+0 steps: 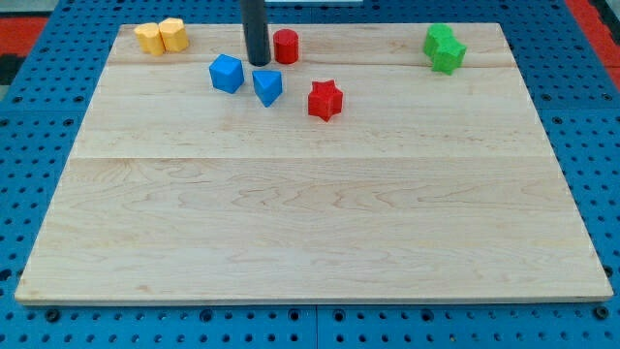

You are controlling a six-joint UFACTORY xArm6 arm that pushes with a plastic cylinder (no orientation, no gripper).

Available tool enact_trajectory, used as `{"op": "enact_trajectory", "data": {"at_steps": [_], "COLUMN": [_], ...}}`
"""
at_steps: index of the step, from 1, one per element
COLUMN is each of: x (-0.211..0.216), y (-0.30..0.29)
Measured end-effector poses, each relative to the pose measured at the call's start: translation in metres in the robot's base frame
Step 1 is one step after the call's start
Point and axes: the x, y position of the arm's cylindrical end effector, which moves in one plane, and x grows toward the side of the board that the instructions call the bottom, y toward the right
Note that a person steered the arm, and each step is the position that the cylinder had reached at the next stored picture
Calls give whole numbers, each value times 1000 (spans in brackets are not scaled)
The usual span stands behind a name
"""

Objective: Push the blue triangle slightly down

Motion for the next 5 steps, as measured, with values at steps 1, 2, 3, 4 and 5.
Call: {"op": "enact_trajectory", "data": {"at_steps": [1, 2, 3, 4, 5], "x": [6, 28, 53, 79, 98], "y": [21, 22, 22, 9, -11]}}
